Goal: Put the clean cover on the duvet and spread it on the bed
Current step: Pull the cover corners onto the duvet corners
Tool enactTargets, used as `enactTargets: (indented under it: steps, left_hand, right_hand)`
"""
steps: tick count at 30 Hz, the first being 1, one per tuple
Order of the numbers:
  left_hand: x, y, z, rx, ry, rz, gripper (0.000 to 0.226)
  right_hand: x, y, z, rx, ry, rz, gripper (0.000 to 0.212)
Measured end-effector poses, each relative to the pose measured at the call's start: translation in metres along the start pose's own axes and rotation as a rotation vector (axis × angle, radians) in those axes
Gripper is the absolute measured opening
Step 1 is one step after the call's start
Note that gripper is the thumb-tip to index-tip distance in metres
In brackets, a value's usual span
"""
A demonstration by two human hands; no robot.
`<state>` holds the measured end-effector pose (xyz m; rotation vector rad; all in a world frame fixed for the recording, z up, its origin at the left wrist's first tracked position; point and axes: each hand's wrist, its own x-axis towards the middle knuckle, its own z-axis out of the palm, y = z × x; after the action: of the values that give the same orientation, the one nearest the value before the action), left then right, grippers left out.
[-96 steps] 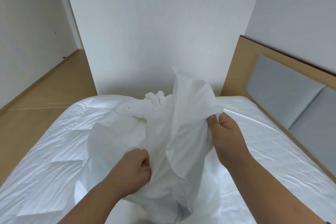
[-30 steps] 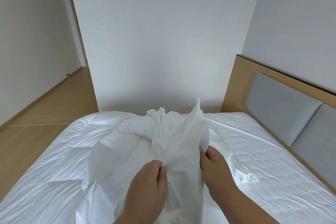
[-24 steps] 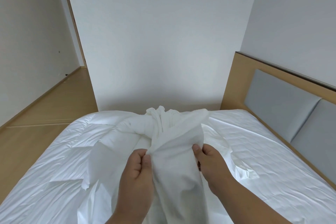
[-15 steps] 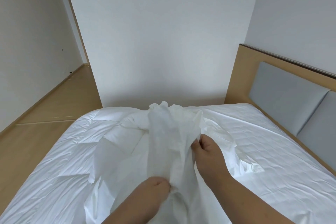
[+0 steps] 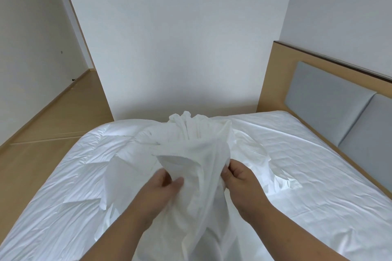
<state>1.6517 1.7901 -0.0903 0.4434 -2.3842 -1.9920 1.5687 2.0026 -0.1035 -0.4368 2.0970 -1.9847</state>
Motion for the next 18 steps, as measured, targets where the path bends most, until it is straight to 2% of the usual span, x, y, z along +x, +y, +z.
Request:
enactTargets:
  steps: [2,4,7,9,11,13,15,18]
  left_hand:
    - [0.001,-0.001,0.016,0.008,-0.198,-0.007,0.051]
    - [-0.002,-0.001,0.037,-0.004,-0.251,0.056,0.057]
    - [-0.002,0.003,0.063,0.025,-0.132,0.158,0.022]
    - [0.003,0.001,0.067,0.02,-0.027,0.148,0.013]
    - [0.01,0.0,0.063,-0.07,0.06,0.108,0.011]
    - [0.017,0.002,0.055,-0.145,0.103,0.119,0.022]
    - [0.023,0.005,0.048,-0.205,0.121,0.129,0.038]
    - [0.031,0.01,0.044,-0.282,0.116,0.136,0.039]
  right_hand:
    - [-0.004,0.001,0.001,0.028,-0.016,0.05,0.024]
    - [-0.009,0.004,0.004,0.091,-0.025,0.116,0.021]
    - [-0.016,0.009,0.009,0.159,0.004,0.209,0.038]
    - [-0.018,0.01,0.01,0.118,0.08,0.239,0.031]
    - [-0.018,0.008,0.005,-0.015,0.173,0.253,0.032]
    - [-0.018,0.009,-0.007,-0.076,0.23,0.247,0.033]
    - [-0.021,0.011,-0.02,-0.056,0.25,0.246,0.032]
    - [-0.028,0.01,-0.038,-0.167,0.235,0.24,0.028]
